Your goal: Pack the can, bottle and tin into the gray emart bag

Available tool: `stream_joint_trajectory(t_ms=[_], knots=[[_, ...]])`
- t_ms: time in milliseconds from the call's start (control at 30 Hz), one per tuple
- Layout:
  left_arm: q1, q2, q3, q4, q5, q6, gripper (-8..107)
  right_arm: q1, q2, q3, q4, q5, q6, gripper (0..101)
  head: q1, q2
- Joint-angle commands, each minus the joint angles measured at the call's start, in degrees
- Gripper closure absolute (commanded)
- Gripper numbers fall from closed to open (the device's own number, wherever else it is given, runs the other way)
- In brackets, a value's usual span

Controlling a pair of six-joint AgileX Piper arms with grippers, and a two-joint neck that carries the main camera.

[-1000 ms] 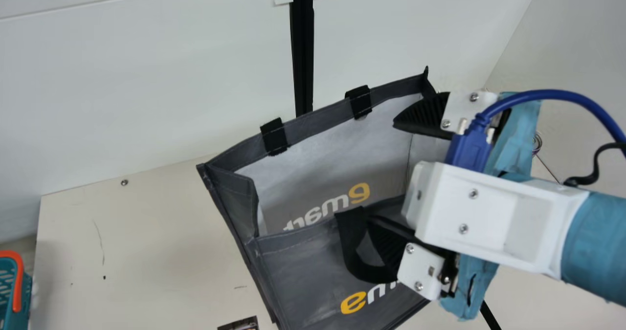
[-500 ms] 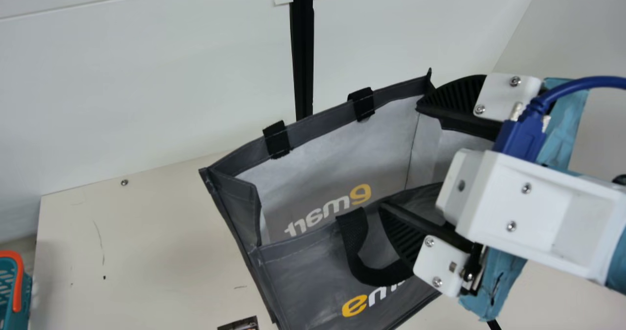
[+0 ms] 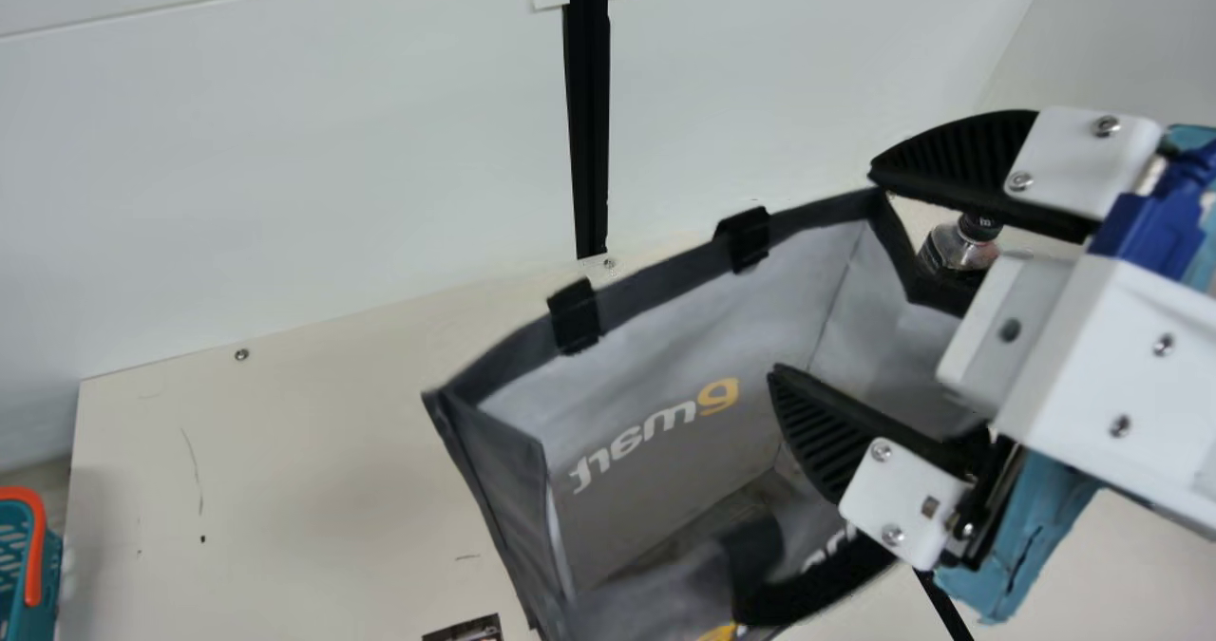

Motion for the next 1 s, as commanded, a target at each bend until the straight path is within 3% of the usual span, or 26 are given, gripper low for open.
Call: stream_joint_trajectory(t_ms=[0,600,967], knots=[[0.0,0.0,0.0,0.0,0.0,0.0,9,-0.8,0.0,-0.3,-0.5,0.0,0.3,10,-1.3,0.0],[0.0,0.0,0.0,0.0,0.0,0.0,9,-17.8,2.4,-5.3,-3.0,0.0,6.0,10,-1.3,0.0],[0.0,0.0,0.0,0.0,0.0,0.0,9,-32.1,5.2,-6.6,1.4,0.0,6.2,10,-1.3,0.0]])
